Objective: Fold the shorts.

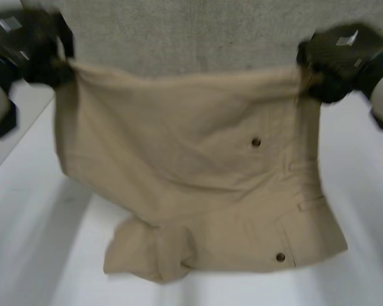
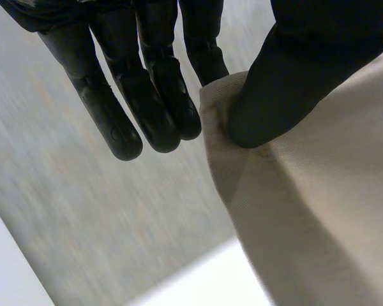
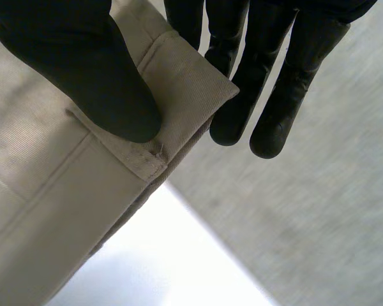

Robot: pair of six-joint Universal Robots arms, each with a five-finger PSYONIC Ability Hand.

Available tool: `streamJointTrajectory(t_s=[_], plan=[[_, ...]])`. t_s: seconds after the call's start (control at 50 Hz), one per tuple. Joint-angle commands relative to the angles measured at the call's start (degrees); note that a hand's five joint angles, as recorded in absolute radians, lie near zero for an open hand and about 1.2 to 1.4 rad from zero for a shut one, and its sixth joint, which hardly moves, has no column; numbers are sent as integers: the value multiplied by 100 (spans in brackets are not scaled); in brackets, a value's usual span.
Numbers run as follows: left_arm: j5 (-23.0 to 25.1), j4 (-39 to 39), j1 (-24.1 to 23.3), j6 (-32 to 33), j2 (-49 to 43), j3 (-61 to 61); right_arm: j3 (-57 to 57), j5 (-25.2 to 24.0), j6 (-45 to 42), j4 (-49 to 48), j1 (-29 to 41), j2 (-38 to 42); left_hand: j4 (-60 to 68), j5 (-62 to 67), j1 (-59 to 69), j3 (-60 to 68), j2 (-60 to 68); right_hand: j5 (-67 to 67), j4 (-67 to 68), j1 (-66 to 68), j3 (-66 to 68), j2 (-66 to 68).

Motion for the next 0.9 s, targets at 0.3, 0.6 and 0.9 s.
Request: streamJointTrajectory(t_s=[0.3, 0.6, 0.9], plan=[[-1397, 2363, -438, 31, -2014, 2632, -782, 1516, -218, -4510, 402, 1167, 1126, 1473, 1564, 1173, 1128, 1338, 1152, 2498, 1201, 1215], [-1520, 3419, -764, -5, 430, -73, -176, 1271, 248, -4091, 482, 488, 1126, 1473, 1564, 1173, 1128, 1338, 1152, 2498, 1201, 1215], [-1511, 3367, -790, 4, -621, -3264, 1371, 804, 2, -3195, 499, 1955, 1126, 1473, 1564, 1173, 1128, 1338, 1152, 2498, 1201, 1215]])
